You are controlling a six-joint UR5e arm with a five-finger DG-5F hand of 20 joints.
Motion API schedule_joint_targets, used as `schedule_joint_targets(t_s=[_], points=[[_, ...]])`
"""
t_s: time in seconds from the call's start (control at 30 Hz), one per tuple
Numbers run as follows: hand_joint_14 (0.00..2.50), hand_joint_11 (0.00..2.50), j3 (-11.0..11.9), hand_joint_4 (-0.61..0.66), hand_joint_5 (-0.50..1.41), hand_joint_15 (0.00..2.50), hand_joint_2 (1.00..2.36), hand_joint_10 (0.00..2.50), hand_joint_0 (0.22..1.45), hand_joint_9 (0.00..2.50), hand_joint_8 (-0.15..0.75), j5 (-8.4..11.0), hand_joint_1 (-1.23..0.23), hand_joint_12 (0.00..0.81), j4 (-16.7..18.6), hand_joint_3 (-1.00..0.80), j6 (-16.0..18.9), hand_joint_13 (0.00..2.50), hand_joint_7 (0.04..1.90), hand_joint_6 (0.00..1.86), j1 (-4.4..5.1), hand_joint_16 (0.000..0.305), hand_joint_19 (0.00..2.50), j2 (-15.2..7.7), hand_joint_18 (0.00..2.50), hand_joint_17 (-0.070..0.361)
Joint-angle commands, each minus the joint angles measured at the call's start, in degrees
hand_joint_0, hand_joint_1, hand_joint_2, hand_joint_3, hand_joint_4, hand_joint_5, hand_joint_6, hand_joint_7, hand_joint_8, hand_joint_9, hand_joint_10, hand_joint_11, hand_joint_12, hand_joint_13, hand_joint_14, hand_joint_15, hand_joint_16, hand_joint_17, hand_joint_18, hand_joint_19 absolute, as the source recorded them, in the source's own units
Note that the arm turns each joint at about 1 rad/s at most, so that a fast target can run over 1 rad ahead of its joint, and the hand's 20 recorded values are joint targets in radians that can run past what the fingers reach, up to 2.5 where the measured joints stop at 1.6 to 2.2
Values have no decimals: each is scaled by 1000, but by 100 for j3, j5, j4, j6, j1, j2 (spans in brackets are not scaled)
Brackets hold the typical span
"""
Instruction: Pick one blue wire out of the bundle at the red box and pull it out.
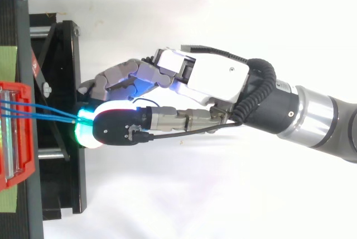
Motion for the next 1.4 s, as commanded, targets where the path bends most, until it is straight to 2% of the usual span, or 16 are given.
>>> schedule_joint_targets(t_s=[0.0,0.1,0.23,0.37,0.5,0.67,0.8,1.1,1.17,1.2,1.3,1.37], points=[[3,392,2,315,-153,130,1001,7,554,852,463,-2,-502,520,0,-134,0,505,945,873,-3,71,193,0,592,159],[4,385,2,266,-162,131,1015,9,522,819,404,7,-510,450,0,-271,0,463,981,864,-3,57,240,0,503,127],[3,379,2,269,-163,128,1011,11,507,819,409,-2,-442,457,-9,-363,0,469,979,849,-3,58,240,0,511,130],[4,381,2,271,-163,126,1010,9,506,819,411,-2,-435,457,0,-377,0,469,984,847,-3,58,237,0,511,131],[4,391,2,261,-163,133,1015,11,530,822,404,-2,-533,447,9,-259,0,466,1006,861,-3,56,242,0,501,127],[4,391,2,256,-164,128,1018,9,533,830,406,7,-581,448,0,-166,0,477,1024,877,-3,56,246,0,517,126],[4,393,2,255,-161,130,1016,9,542,846,426,7,-632,475,0,-101,0,501,1003,896,-3,61,239,0,562,137],[4,405,29,244,-159,130,1014,8,560,851,429,-2,-698,483,-18,-101,0,516,977,904,-29,62,238,9,584,140],[4,409,81,245,-159,130,1014,9,561,850,427,-2,-703,480,-105,-104,27,514,978,903,-38,62,238,44,580,139],[4,400,90,236,-160,131,1015,9,562,847,424,-28,-709,476,-299,-107,35,512,986,902,-47,61,239,132,575,136],[4,407,90,209,-164,129,1017,10,570,834,409,-37,-742,462,-589,-118,35,502,1026,899,-38,58,248,264,556,130],[4,408,81,191,-168,132,1020,10,576,819,397,-19,-765,448,-949,-128,62,493,1039,901,-38,55,263,387,539,124]])
